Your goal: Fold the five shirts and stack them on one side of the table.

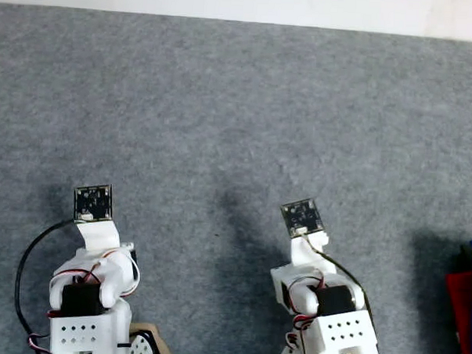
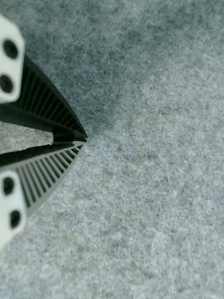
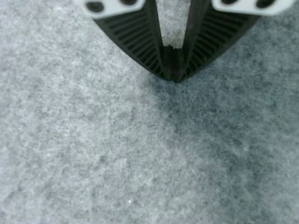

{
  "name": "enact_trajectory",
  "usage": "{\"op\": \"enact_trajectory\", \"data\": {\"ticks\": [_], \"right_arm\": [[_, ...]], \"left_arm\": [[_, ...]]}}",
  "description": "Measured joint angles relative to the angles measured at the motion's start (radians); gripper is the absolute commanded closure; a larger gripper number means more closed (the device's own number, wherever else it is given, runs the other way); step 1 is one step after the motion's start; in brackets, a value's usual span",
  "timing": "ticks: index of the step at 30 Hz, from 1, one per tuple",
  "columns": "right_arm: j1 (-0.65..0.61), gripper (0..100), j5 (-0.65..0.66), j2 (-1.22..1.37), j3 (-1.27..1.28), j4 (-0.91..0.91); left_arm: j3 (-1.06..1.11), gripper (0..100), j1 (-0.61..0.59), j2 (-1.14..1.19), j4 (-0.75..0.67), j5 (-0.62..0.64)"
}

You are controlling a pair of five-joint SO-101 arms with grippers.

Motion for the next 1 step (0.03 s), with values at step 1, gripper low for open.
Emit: {"op": "enact_trajectory", "data": {"ticks": [1], "right_arm": [[0.0, 99.1, 0.0, 0.0, 0.0, 0.0]], "left_arm": [[0.0, 99, 0.0, 0.0, 0.0, 0.0]]}}
